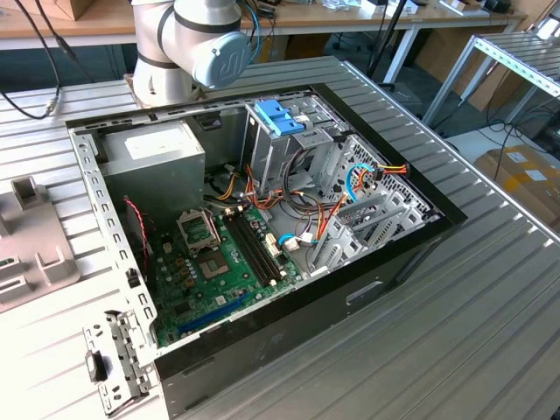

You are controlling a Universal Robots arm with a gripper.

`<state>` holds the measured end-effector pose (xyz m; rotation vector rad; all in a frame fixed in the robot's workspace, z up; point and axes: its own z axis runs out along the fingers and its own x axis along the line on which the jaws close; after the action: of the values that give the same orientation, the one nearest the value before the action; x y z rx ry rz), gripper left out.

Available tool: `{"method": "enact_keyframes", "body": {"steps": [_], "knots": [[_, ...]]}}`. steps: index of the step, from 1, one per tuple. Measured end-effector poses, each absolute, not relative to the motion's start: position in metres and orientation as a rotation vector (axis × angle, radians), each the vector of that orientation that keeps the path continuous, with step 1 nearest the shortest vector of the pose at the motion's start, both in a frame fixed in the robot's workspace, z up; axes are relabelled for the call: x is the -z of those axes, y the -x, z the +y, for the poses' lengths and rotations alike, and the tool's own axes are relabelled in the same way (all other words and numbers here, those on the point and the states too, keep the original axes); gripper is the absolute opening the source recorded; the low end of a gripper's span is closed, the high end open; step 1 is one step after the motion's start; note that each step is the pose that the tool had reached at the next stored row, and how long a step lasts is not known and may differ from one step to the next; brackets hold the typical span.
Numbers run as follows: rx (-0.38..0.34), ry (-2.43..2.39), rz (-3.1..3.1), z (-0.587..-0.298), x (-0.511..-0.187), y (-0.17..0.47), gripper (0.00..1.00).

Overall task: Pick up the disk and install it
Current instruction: 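Pick up the disk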

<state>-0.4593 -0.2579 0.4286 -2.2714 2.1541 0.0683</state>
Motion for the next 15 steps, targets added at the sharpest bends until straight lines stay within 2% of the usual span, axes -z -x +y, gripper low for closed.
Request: {"method": "enact_keyframes", "body": {"steps": [15], "knots": [[-0.068,2.271,2.154,-0.2579,-0.4342,0.4593,0.37]]}}
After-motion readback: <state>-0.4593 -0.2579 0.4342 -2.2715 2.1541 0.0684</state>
